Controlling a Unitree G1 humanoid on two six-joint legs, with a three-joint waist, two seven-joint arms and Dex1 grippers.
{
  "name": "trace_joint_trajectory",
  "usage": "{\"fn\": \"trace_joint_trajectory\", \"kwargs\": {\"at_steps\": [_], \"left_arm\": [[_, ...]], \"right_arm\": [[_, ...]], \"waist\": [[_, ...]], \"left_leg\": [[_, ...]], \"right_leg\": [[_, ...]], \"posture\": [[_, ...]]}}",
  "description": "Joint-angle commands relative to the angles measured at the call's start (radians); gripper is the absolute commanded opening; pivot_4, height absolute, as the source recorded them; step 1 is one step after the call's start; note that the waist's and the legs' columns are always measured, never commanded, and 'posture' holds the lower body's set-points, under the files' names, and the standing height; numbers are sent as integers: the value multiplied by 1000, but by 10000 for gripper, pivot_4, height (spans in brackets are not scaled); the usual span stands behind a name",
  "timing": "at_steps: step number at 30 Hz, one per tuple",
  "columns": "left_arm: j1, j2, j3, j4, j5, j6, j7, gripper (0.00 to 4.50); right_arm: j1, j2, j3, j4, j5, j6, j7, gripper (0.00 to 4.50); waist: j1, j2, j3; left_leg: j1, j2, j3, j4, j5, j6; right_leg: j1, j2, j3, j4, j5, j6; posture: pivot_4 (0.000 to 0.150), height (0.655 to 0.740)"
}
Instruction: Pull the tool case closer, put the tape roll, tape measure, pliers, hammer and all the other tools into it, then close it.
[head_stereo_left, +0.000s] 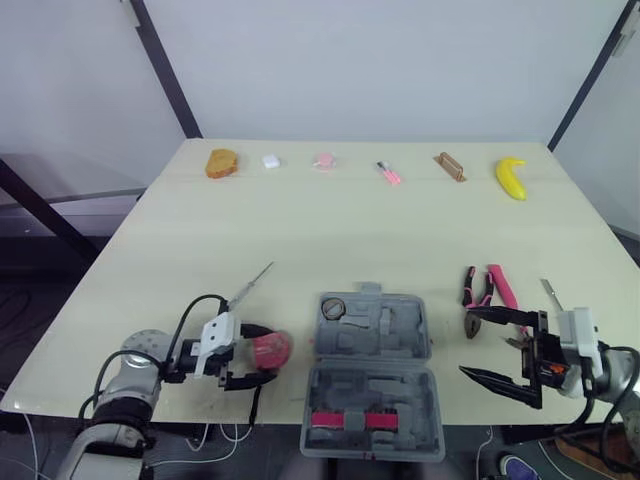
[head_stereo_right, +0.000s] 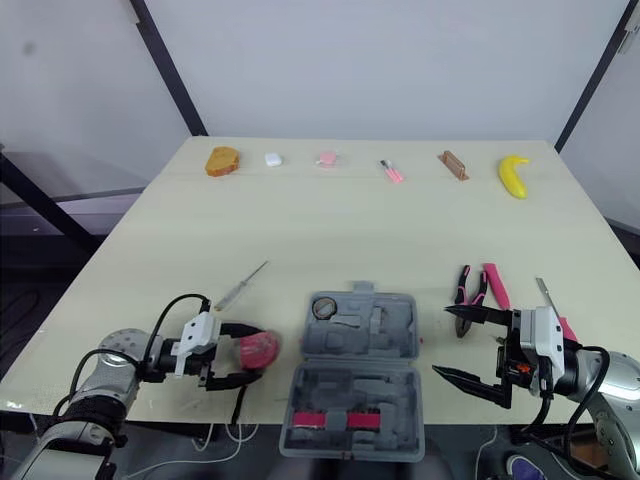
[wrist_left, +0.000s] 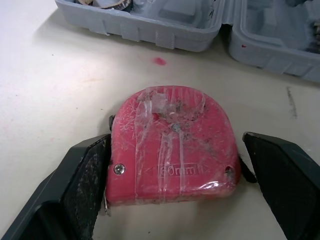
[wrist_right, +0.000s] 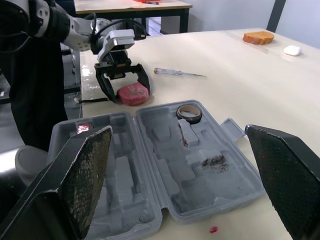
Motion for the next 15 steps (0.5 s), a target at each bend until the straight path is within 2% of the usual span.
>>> {"fn": "trace_joint_trajectory", "kwargs": {"at_steps": [1,3,4,11,15], "left_arm": [[12,-11,0,58,21,-19,15,39475],[13,-17,13,66,9,-24,24,31573],[13,-19,18,69,7,-26,26,29867],[39,-10,52,14,-50,-34,-41,29951],[30,16,44,-110,-108,23,-108,29951]], "right_arm": [[-1,-9,-18,-38,22,2,-8,45000],[-2,-8,-13,-42,23,5,-8,45000],[-2,-8,-12,-43,23,5,-8,45000],[-12,-8,0,-52,31,22,-9,45000],[-10,-26,-1,-88,100,110,-8,45000]], "waist": [[0,1,-1],[-2,1,-1],[-2,2,-1],[-5,1,-1],[-6,0,0]], "left_leg": [[0,0,0,0,0,0],[0,0,0,1,0,0],[0,0,0,1,0,0],[0,0,0,1,0,0],[-1,1,0,1,0,0]], "right_leg": [[0,0,0,0,0,0],[0,0,0,0,0,0],[0,0,0,0,0,0],[0,0,0,0,0,0],[-1,0,0,0,0,0]], "posture": [[1500,7400],[1500,7400],[1500,7400],[1500,7400],[1500,7400]]}}
